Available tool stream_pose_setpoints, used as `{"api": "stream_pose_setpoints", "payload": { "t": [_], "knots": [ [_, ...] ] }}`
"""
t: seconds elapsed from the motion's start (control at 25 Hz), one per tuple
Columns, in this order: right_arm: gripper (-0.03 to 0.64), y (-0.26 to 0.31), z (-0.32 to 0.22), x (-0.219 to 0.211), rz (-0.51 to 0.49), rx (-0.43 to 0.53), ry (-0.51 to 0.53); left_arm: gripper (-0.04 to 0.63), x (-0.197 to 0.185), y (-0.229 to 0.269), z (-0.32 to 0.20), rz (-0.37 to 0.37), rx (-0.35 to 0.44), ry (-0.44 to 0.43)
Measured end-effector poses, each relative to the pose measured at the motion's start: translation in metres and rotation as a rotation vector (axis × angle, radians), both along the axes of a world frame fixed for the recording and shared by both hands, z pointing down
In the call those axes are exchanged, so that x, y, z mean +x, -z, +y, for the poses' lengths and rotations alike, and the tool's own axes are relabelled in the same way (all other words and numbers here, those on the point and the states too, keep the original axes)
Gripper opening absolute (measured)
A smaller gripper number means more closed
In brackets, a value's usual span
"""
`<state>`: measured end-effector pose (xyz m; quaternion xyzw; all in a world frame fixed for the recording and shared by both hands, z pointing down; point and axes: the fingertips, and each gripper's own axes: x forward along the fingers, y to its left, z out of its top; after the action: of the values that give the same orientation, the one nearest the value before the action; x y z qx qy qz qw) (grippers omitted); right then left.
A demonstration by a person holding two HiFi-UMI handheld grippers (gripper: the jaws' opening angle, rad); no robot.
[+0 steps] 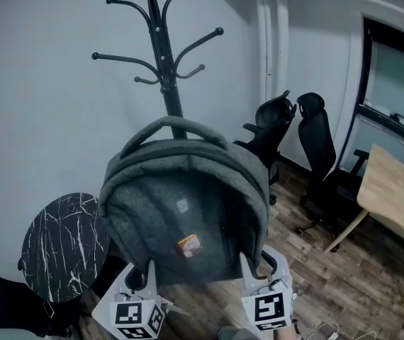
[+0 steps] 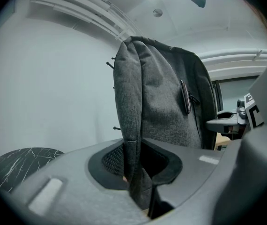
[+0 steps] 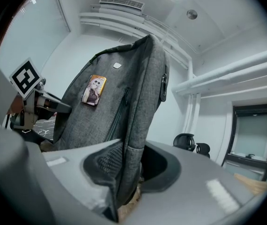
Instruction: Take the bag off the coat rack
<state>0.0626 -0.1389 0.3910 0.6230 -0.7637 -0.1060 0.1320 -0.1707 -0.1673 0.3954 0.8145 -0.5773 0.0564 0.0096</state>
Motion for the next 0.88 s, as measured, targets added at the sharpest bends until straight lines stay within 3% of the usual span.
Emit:
{"api": "stream_pose_setpoints", "payload": {
  "t": [0.88],
  "knots": [
    [0.097, 0.01, 0.061, -0.015, 0.03, 0.014, -0.009, 0.071, -0.015, 0.005, 0.059, 0.031, 0.017, -0.009]
  ]
}}
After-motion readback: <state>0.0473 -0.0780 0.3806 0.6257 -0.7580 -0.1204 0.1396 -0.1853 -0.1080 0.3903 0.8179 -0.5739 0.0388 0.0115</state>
